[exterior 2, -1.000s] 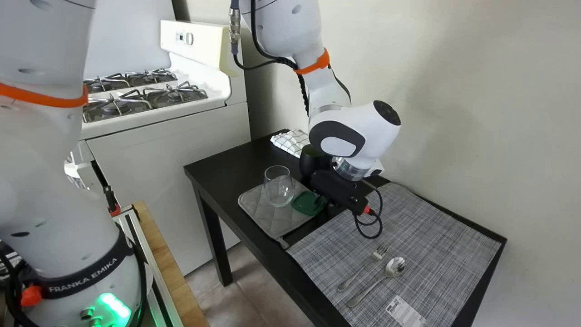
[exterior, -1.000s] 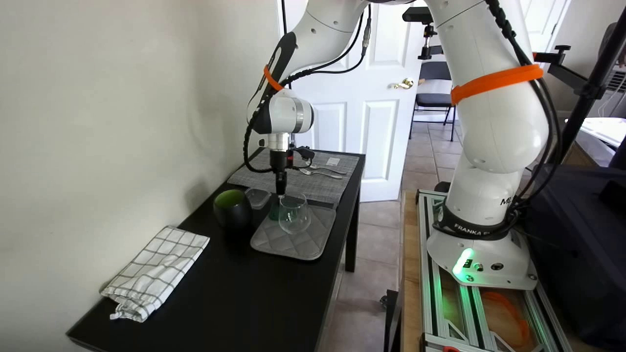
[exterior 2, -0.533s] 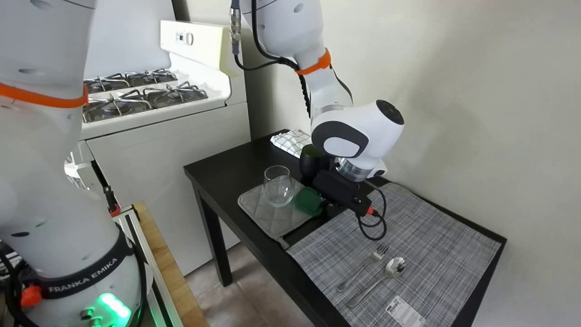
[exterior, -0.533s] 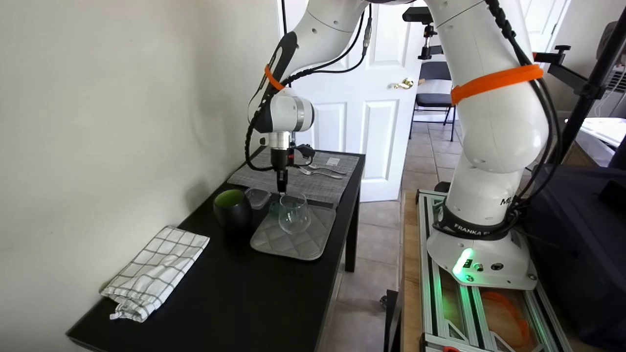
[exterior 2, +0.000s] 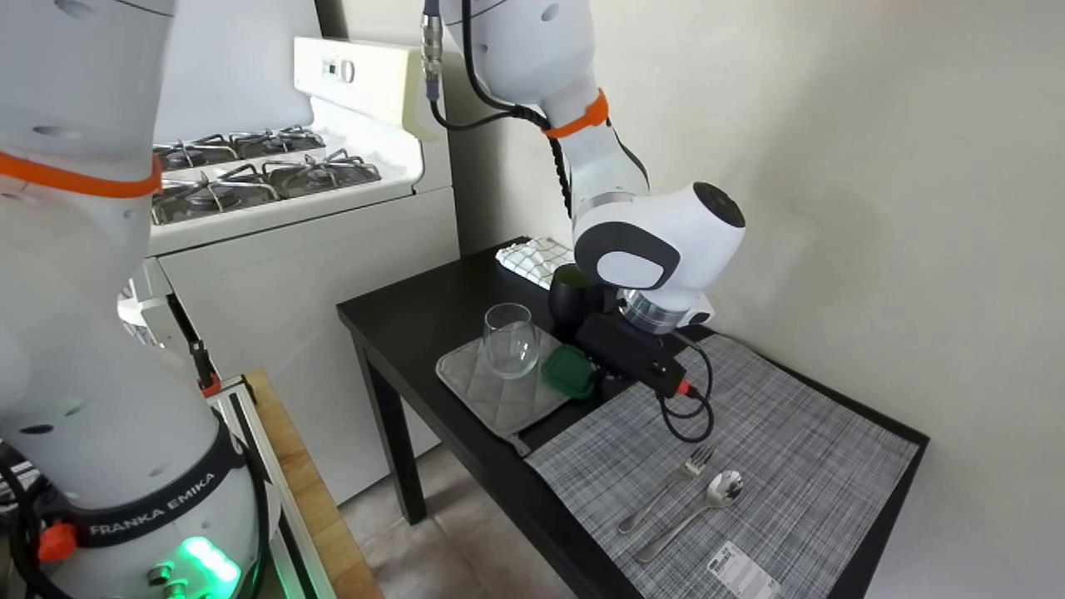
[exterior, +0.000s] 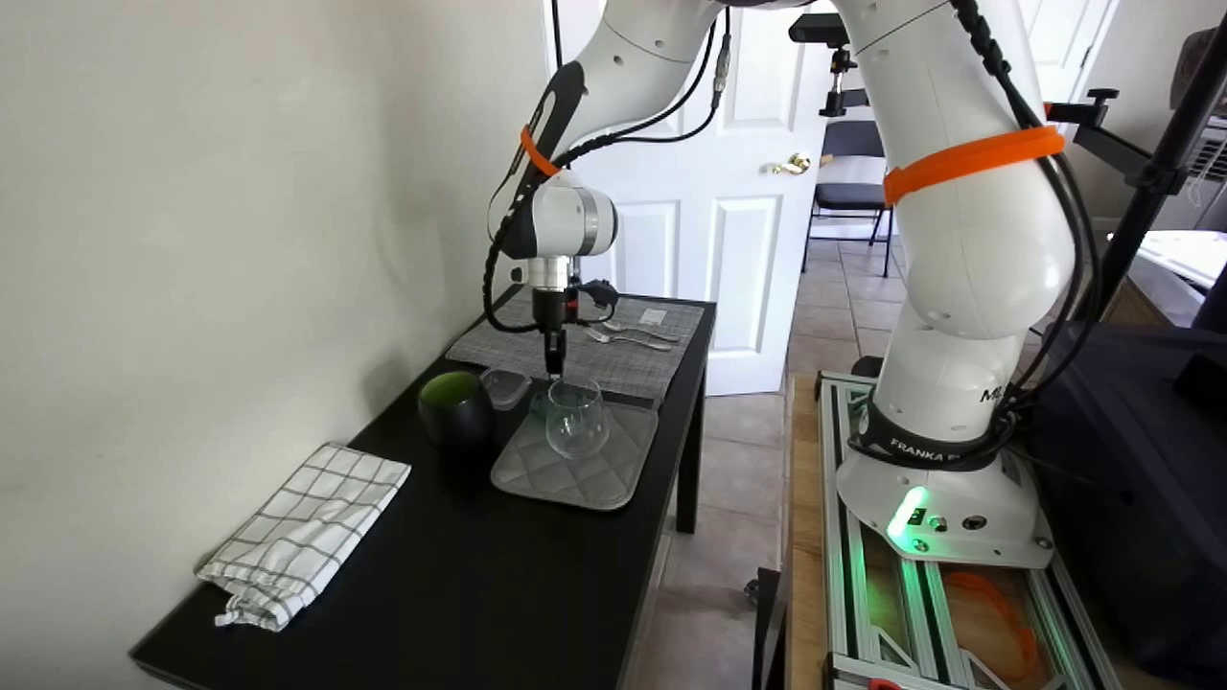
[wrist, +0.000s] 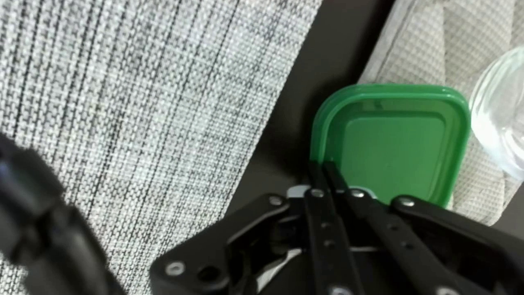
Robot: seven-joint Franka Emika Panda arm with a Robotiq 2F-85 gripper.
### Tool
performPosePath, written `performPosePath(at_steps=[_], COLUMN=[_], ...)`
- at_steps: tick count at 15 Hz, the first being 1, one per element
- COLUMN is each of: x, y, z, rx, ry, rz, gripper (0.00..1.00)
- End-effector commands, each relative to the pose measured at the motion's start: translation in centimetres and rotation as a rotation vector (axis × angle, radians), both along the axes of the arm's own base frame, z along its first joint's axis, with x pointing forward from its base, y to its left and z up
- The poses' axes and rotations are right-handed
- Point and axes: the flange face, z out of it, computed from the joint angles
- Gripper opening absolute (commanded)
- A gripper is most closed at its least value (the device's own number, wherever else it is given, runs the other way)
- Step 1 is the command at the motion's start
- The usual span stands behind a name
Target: Put the green lid on the lunchbox
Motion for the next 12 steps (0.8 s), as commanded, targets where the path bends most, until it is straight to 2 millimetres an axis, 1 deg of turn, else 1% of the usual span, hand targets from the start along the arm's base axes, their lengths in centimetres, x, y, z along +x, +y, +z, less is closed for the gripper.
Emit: performPosePath(at_steps=[1, 6, 9, 12], x=[0.0, 0.0, 0.3, 0.9], y=[-0.2, 0.0, 0.0, 0.0], z=[1.5, 5.0, 7.8, 9.4], rx=[0.044, 0.067, 0.038, -0.015], ry=[0.011, 0.023, 0.04, 0.066], rz=[0.001, 0.014, -0.029, -0.092], gripper=[0.01, 0.01, 0.01, 0.01])
